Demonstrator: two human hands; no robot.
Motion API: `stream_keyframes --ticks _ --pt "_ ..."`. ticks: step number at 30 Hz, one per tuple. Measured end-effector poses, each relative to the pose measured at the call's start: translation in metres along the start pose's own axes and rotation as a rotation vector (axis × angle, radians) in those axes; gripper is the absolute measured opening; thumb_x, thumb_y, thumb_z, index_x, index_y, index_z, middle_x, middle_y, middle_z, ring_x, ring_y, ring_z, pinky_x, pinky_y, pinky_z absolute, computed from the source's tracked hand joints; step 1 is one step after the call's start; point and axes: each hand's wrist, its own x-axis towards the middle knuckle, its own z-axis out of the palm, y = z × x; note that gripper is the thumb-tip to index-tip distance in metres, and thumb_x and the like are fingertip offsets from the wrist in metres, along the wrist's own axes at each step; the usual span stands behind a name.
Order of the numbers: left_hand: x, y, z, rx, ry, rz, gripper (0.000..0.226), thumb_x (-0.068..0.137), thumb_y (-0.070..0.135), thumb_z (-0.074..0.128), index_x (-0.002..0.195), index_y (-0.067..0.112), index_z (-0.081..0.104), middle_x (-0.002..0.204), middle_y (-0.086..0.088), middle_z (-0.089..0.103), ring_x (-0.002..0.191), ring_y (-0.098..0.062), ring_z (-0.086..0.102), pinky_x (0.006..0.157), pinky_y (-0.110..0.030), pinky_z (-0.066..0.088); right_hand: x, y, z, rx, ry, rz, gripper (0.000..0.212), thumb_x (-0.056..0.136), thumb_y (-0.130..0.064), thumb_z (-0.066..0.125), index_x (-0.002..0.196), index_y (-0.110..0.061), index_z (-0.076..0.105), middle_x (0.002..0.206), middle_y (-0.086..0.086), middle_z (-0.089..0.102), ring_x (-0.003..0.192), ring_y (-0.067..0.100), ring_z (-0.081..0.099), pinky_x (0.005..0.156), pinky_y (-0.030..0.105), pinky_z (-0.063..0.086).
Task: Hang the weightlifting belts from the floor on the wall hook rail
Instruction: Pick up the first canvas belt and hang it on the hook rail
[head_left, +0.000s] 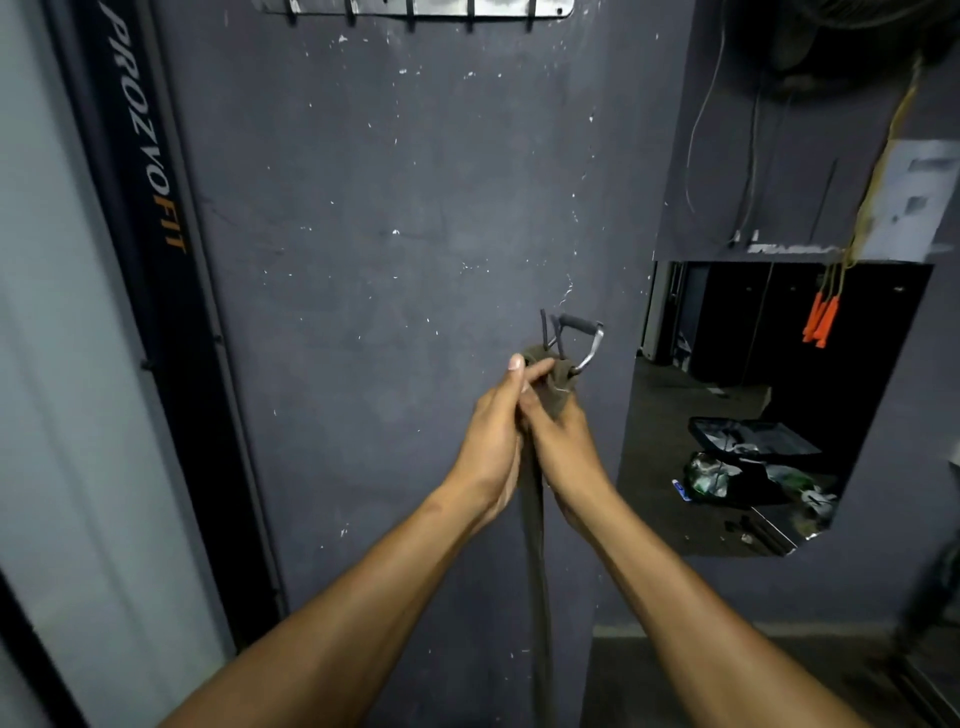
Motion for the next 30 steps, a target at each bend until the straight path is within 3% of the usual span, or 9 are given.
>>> stream_keyframes --ticks 3,5,7,9,12,15,18,23,30 --pt "0.0 0.009 -0.022 0.03 -0.011 0.007 0.047 0.109 0.04 0.038 0.131 0.008 0.066 0.131 -0.011 0.072 0.131 -0.018 0.062 0.115 -0.044 0.045 0.005 -0.009 0.001 0.227 0.057 0.043 0.029 0.103 -0.034 0.063 0.124 -0.017 0.074 0.116 0.001 0.08 0.114 0.015 0.074 0.104 0.041 0.057" --pt "0.002 0.021 -0.042 0.12 0.044 0.086 0.033 0.109 0.034 0.045 0.119 0.011 0.066 0.11 -0.01 0.078 0.107 -0.019 0.073 0.094 -0.038 0.056 0.008 -0.02 -0.001 0.342 0.038 0.106 0.028 0.105 -0.028 0.062 0.121 -0.01 0.076 0.113 0.011 0.08 0.111 0.028 0.075 0.097 0.044 0.06" --pt "0.009 0.031 -0.06 0.209 0.165 0.176 0.016 0.106 0.029 0.054 0.103 0.017 0.063 0.091 -0.004 0.072 0.085 -0.016 0.069 0.078 -0.031 0.052 0.01 -0.029 -0.003 0.318 -0.047 0.135 0.03 0.104 -0.027 0.063 0.123 -0.008 0.074 0.113 0.016 0.079 0.109 0.032 0.076 0.092 0.043 0.062" --pt "0.016 0.04 -0.074 0.27 0.193 0.163 0.018 0.102 0.037 0.06 0.105 0.019 0.061 0.098 0.0 0.069 0.095 -0.016 0.066 0.084 -0.032 0.05 0.013 -0.037 -0.003 0.284 -0.122 0.12 0.031 0.102 -0.027 0.064 0.124 -0.007 0.073 0.114 0.017 0.079 0.11 0.031 0.076 0.091 0.039 0.062" --pt "0.023 0.047 -0.089 0.234 -0.046 0.014 0.056 0.097 0.051 0.061 0.134 0.01 0.056 0.131 -0.01 0.071 0.126 -0.027 0.065 0.105 -0.051 0.053 0.019 -0.047 0.0 0.272 -0.239 0.08 0.031 0.097 -0.023 0.067 0.121 -0.005 0.074 0.113 0.017 0.079 0.105 0.028 0.077 0.092 0.037 0.061" --pt "0.024 0.049 -0.098 0.082 -0.193 -0.083 0.065 0.093 0.043 0.065 0.146 0.012 0.043 0.134 -0.013 0.069 0.121 -0.031 0.068 0.103 -0.055 0.053 0.025 -0.056 0.002 0.223 -0.335 0.085 0.026 0.095 -0.019 0.068 0.115 -0.005 0.076 0.111 0.017 0.079 0.101 0.026 0.077 0.091 0.033 0.062" --pt "0.027 0.045 -0.109 0.024 -0.276 -0.122 0.061 0.095 0.03 0.068 0.148 0.02 0.039 0.125 -0.009 0.073 0.113 -0.028 0.07 0.096 -0.049 0.058 0.029 -0.056 0.007 0.261 -0.277 0.145 0.02 0.098 -0.014 0.065 0.108 -0.003 0.077 0.103 0.017 0.078 0.094 0.027 0.076 0.087 0.036 0.061" --pt "0.016 0.023 -0.111 0.154 -0.399 -0.199 0.054 0.097 0.015 0.069 0.144 0.023 0.045 0.134 -0.012 0.07 0.126 -0.027 0.067 0.106 -0.048 0.054 0.028 -0.057 0.018 0.34 -0.166 0.175 0.015 0.096 -0.016 0.07 0.102 -0.004 0.078 0.093 0.014 0.08 0.086 0.025 0.077 0.074 0.032 0.063" --pt "0.025 0.023 -0.087 0.208 -0.218 -0.061 0.031 0.102 0.02 0.063 0.125 0.0 0.069 0.119 -0.019 0.075 0.112 -0.031 0.073 0.1 -0.046 0.058 0.038 -0.077 0.036 0.248 -0.04 0.104 0.03 0.094 -0.023 0.076 0.11 0.002 0.077 0.093 0.014 0.08 0.079 0.021 0.078 0.07 0.03 0.063"
